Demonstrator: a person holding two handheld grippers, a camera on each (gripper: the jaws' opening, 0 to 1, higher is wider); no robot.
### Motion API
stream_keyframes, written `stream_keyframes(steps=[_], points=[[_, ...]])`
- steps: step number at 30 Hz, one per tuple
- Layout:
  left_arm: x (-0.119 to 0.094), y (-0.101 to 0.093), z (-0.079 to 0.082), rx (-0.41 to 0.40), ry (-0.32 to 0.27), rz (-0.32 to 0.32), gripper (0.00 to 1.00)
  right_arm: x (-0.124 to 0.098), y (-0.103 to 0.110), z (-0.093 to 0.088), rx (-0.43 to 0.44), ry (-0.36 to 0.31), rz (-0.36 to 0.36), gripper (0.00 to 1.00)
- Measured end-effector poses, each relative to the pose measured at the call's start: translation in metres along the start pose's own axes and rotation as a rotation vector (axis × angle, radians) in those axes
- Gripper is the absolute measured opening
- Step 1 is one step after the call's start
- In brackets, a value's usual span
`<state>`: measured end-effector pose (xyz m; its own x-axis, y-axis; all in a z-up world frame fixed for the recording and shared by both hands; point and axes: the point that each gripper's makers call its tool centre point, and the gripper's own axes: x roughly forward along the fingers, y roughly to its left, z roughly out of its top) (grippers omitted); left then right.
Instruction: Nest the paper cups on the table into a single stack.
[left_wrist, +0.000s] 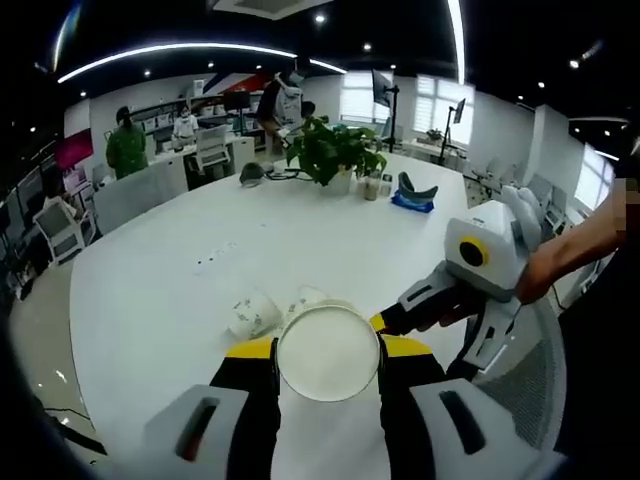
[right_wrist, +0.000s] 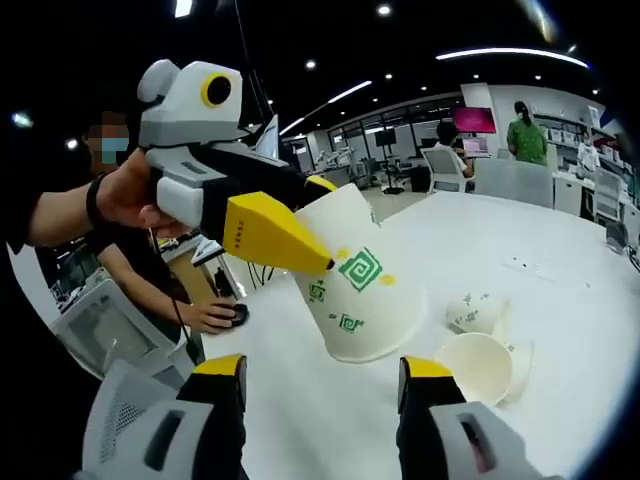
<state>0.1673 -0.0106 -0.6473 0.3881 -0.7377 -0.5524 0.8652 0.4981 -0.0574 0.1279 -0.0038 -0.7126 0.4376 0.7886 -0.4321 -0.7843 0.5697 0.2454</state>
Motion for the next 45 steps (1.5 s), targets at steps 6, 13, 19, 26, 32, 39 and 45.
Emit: stream_keyframes(steps=[6, 13, 19, 26, 32, 39, 45], points=[[0.002, -0.004, -0.004, 0.005, 0.016, -0.029, 0.36, -0.015, 0.002, 0.006, 0.001, -0.030, 0.006, 0.60], [0.005, -0.010, -0.008, 0.028, 0.032, -0.057, 0.36, -0.021, -0.001, 0.008, 0.036, -0.064, 0.021, 0.58], [0.006, -0.015, 0.000, 0.028, 0.005, -0.076, 0.36, -0.017, 0.003, -0.004, 0.052, -0.034, 0.038, 0.58], [0.004, -0.013, -0.003, 0.026, 0.010, -0.081, 0.36, -0.018, 0.001, 0.003, 0.087, -0.073, 0.048, 0.58], [0.003, -0.015, -0.017, 0.068, 0.055, -0.079, 0.36, -0.026, -0.004, 0.007, 0.103, -0.109, 0.043, 0.55], [0.005, -0.022, -0.037, 0.119, 0.121, -0.094, 0.36, -0.035, -0.002, 0.005, 0.074, -0.095, 0.049, 0.51], [0.006, -0.022, -0.053, 0.149, 0.171, -0.111, 0.36, -0.039, 0.002, 0.003, 0.029, -0.074, 0.064, 0.47]])
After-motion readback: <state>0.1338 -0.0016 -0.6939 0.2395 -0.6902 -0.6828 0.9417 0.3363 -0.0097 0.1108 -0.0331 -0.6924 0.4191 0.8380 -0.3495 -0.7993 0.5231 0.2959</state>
